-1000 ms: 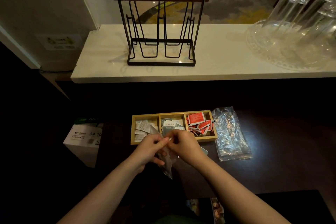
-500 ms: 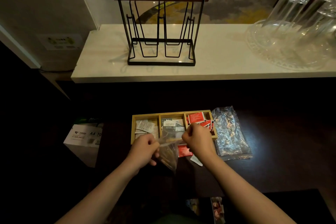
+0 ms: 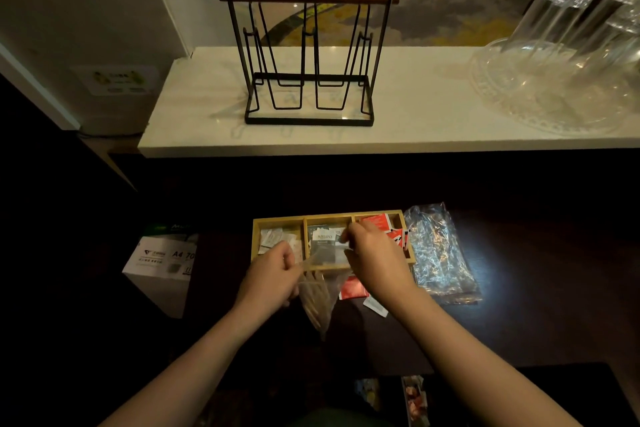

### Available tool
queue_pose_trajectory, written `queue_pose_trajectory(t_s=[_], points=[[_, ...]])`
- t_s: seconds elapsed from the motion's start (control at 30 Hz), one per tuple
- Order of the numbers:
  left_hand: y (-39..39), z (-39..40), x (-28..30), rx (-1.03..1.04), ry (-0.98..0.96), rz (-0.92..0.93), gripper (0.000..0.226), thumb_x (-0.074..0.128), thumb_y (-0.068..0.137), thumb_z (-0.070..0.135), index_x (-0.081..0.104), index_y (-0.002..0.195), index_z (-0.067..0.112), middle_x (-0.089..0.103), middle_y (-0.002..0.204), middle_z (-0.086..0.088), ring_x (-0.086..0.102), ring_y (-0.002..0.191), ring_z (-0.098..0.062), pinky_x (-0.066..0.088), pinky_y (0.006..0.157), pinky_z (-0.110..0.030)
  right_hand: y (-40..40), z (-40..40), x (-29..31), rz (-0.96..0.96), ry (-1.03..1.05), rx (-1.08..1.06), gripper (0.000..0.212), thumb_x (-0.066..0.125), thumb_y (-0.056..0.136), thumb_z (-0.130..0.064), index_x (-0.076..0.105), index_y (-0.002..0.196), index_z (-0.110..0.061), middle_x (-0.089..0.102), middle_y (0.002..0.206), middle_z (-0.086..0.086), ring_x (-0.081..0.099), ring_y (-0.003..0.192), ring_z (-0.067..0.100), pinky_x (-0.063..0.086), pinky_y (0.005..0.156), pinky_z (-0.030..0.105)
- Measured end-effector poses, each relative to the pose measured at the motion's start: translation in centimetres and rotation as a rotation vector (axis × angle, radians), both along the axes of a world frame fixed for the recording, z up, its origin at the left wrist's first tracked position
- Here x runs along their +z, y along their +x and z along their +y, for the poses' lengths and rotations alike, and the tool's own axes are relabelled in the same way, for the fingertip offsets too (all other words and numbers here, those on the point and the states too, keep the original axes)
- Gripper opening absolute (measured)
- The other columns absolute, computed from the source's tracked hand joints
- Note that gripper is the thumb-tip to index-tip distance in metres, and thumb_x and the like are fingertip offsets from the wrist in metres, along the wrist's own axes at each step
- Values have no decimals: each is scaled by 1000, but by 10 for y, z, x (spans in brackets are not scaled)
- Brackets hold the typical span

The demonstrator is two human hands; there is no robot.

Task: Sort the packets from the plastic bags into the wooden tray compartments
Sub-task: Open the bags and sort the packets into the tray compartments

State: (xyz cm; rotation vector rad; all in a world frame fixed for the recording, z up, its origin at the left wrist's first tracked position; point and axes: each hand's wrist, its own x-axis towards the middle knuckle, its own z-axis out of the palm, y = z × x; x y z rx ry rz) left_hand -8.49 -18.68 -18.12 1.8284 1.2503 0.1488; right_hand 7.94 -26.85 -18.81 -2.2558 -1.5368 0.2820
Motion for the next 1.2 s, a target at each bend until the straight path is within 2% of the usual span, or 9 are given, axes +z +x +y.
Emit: queue_pose_trajectory(t_s=[0.1,0.23,0.4,0.47,0.6,0.7,0.87,1.0,1.2], points=[[5,-2,-2,-39,-26,-47,18,53,88,12,43,74,17,61,63,-7,62,56,-20,53,51,-36,-17,0,17,19,58,249,32,60,87,-33,55,115,-21,61,102,-4,60,89,14,50,66,25],[5,6,-6,-34,-96,-143,16,52,88,7,42,77,13,60,60,-7,58,48,-17,47,49,-30,-26,6,11,58,-214,374,62,65,78,-50,40,130,-27,61,116,-1,61,99,19,54,75,37],[-9,10,-12,57,-318,-419,19,48,96,18,49,78,11,58,61,-3,58,64,-19,52,57,-32,-29,19,5,137,-114,319,13,58,89,-19,62,98,-12,67,94,8,64,87,25,47,67,30],[-16,15,-27,255,-404,-447,24,41,99,27,51,83,10,51,64,-5,53,62,-18,54,56,-32,-29,23,16,189,-66,314,11,58,90,-15,66,94,-9,69,91,9,65,84,23,49,67,30],[-28,10,-60,403,-691,-161,51,35,95,53,54,111,7,62,92,-15,63,78,-29,55,58,-39,-28,31,55,419,59,363,15,66,86,-16,68,86,-1,71,81,12,65,67,16,53,64,29],[-28,3,-61,457,-991,-370,54,33,94,56,61,111,13,68,107,-19,67,86,-35,56,59,-40,-21,37,74,610,118,306,16,67,85,-15,67,85,0,69,74,13,63,57,12,55,56,27],[-27,21,-52,557,-624,-523,27,44,99,26,66,98,12,70,103,-16,67,90,-24,52,80,-36,-2,47,68,543,178,223,9,64,87,-17,66,92,-10,69,77,10,65,61,16,56,58,28],[-41,44,-48,558,-197,-383,30,42,99,31,64,80,25,68,88,-10,65,84,-28,50,73,-41,2,54,55,422,142,186,10,64,86,-18,65,96,-16,65,81,-2,61,72,11,51,66,25],[-53,69,-26,543,202,-148,40,38,99,31,55,81,-1,56,73,-17,52,61,-25,32,54,-31,1,71,20,279,21,121,17,61,85,-21,64,103,-19,69,91,0,65,88,20,55,76,40]])
